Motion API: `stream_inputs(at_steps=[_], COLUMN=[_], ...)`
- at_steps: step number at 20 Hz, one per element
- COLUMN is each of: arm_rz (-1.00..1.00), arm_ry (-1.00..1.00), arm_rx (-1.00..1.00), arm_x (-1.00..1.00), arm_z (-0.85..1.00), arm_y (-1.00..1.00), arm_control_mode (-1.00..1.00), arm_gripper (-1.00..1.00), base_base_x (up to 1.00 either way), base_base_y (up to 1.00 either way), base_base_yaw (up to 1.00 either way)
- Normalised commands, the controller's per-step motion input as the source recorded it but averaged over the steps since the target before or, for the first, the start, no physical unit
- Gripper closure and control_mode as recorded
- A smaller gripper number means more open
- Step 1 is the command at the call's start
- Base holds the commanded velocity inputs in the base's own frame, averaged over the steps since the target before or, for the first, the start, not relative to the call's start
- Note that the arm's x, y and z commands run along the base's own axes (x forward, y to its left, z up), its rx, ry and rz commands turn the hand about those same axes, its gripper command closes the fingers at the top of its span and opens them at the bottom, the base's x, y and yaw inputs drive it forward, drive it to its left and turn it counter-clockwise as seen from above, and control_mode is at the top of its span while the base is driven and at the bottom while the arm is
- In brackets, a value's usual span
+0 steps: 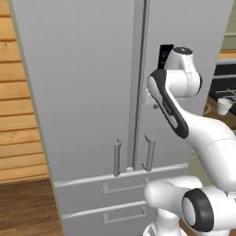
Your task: Grab a lemon wedge from the fridge and one ice cube from the ice bowl, and put them in the glass of lemonade.
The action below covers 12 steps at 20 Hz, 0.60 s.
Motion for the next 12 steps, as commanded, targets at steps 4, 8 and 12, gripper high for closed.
stream_inputs(at_steps=[4,8,12], arm_rz=[0.0,0.0,0.0], arm_ry=[0.0,0.01,0.03], arm_rx=[0.03,0.02,0.02], arm_x=[-0.54,-0.74,-0.74], arm_z=[0.0,-0.03,-0.15], arm_y=[0.0,-0.01,0.0], arm_control_mode=[-1.0,-1.0,-1.0], arm_gripper=[-1.0,-1.0,-1.0], base_base_x=[0.0,0.0,0.0], base_base_y=[0.0,0.0,0.0], base_base_yaw=[0.0,0.0,0.0])
